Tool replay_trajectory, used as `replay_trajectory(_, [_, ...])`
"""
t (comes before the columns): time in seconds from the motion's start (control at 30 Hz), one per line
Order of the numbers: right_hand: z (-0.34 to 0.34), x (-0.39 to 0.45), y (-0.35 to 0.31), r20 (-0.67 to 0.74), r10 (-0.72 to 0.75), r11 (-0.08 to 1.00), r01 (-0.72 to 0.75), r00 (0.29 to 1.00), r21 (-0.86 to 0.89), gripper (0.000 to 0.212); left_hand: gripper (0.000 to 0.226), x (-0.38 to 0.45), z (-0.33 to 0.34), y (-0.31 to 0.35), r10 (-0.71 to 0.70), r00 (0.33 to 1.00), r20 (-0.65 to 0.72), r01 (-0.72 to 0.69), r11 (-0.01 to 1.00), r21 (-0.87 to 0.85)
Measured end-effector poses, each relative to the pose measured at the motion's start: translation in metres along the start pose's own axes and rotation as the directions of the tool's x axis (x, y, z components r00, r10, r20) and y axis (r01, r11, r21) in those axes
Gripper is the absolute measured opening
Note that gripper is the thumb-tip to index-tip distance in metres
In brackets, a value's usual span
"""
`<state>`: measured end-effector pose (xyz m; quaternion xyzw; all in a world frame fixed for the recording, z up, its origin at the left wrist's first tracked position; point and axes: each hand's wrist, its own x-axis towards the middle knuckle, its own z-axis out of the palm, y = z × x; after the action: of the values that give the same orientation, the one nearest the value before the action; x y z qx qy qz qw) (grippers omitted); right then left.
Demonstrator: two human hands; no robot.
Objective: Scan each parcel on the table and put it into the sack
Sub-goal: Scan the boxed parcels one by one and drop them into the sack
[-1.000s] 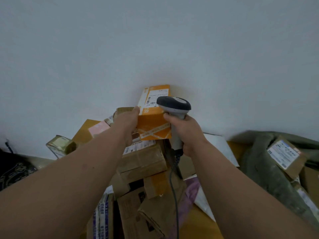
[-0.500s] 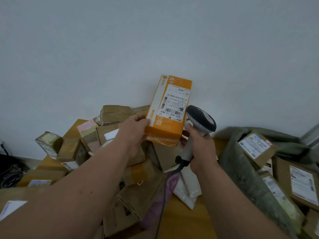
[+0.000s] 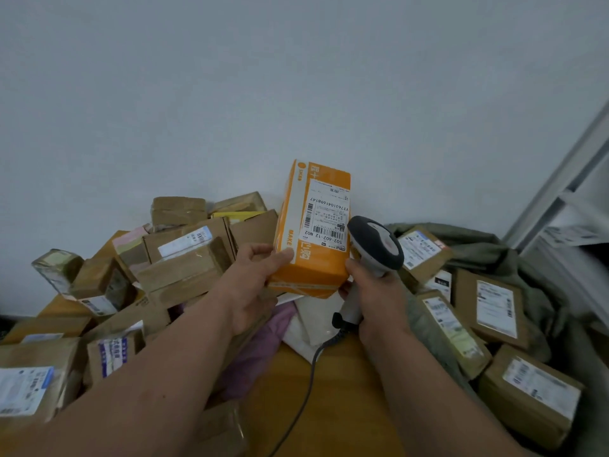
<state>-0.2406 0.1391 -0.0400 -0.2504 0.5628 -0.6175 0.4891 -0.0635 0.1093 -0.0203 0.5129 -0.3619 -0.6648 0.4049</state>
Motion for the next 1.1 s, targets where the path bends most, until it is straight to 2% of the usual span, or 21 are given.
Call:
replay_trajectory(0.1, [-0.015,-0.010,-0.001,-0.017,-0.002,0.999,0.001,1.000,-0.049,0.015,0.074,-0.009,0.006,-0.006,-0.029,0.998,0.055,0.033,0.996,-0.080])
replay_trajectory(0.2, [-0.023,-0.018,-0.002,-0.026,-0.010,0.997,0.007,1.000,-0.082,0.013,0.088,-0.014,0.005,-0.013,-0.065,0.991,0.121,0.077,0.993,-0.095])
replay_trajectory(0.33, [-0.031,-0.031,0.000,-0.054,-0.024,0.994,0.018,0.998,-0.104,0.005,0.085,-0.020,-0.004,-0.019,-0.055,0.990,0.132,0.080,0.978,-0.191])
replay_trajectory(0.43, [-0.033,-0.044,-0.002,-0.057,-0.028,0.995,0.023,0.998,-0.093,0.016,0.084,-0.027,-0.013,-0.023,-0.024,0.995,0.094,0.045,0.973,-0.228])
replay_trajectory(0.53, [-0.032,-0.063,-0.007,0.004,-0.015,0.997,0.016,1.000,-0.077,0.017,0.086,-0.031,-0.021,-0.030,-0.006,0.996,0.091,0.029,0.967,-0.254])
replay_trajectory(0.67, [-0.027,-0.089,-0.010,0.101,-0.005,0.993,0.017,0.995,-0.117,0.014,0.084,-0.039,-0.024,-0.035,0.014,0.994,0.105,0.011,0.974,-0.227])
replay_trajectory(0.87, [-0.023,-0.111,-0.012,0.123,-0.018,0.992,0.033,0.992,-0.125,0.010,0.081,-0.050,-0.031,-0.037,0.031,0.993,0.111,-0.007,0.979,-0.206])
replay_trajectory(1.1, [-0.024,-0.124,-0.012,0.140,-0.029,0.988,0.049,0.990,-0.146,0.010,0.088,-0.056,-0.036,-0.037,0.055,0.991,0.123,-0.028,0.978,-0.209])
